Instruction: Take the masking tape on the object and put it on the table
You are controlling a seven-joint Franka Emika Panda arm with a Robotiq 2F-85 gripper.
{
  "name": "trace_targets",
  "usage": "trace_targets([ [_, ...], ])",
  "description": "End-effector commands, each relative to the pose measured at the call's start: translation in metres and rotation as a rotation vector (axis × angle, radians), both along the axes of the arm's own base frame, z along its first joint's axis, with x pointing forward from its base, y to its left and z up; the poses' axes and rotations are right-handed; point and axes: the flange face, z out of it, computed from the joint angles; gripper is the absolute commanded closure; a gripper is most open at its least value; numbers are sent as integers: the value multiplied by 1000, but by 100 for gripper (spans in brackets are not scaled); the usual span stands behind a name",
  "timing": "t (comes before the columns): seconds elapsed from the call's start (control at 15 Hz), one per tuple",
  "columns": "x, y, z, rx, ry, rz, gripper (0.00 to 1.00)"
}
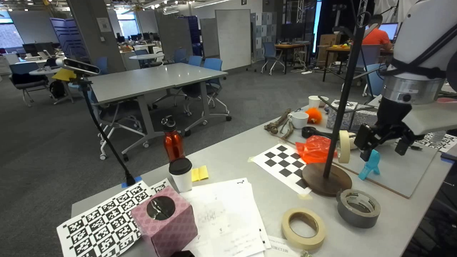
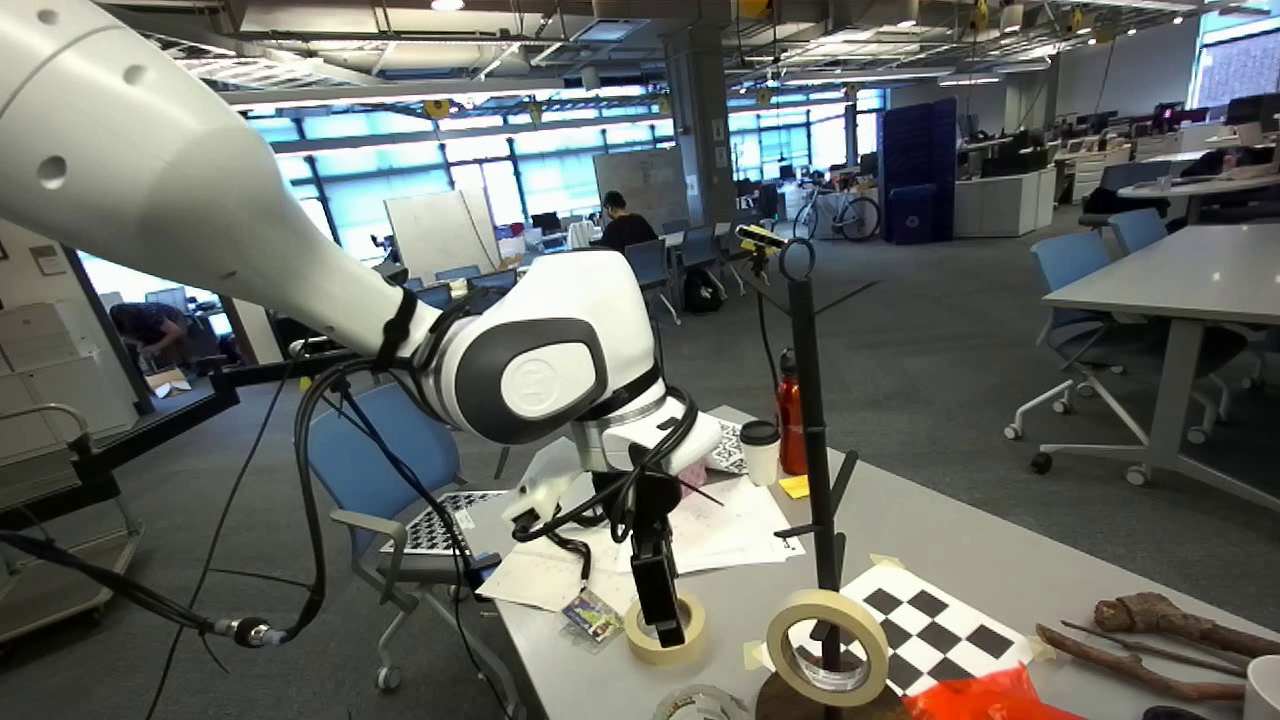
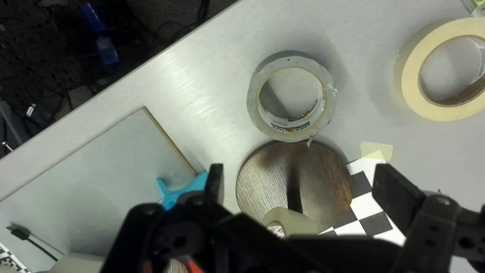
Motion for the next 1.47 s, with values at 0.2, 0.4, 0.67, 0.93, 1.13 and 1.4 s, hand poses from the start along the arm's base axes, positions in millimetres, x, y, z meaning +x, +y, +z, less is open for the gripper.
trace_targets([
  [0.2,20,-1,-7,16,-109,-114,0],
  [0.4,28,-4,-9,4,-146,-141,0],
  [0.67,41,-10,-10,-12,-171,-179,0],
  [0.93,52,-13,-14,-32,-177,-207,0],
  [1.13,58,-15,-19,-48,-178,-223,0],
  [1.4,66,-16,-26,-75,-177,-230,0],
])
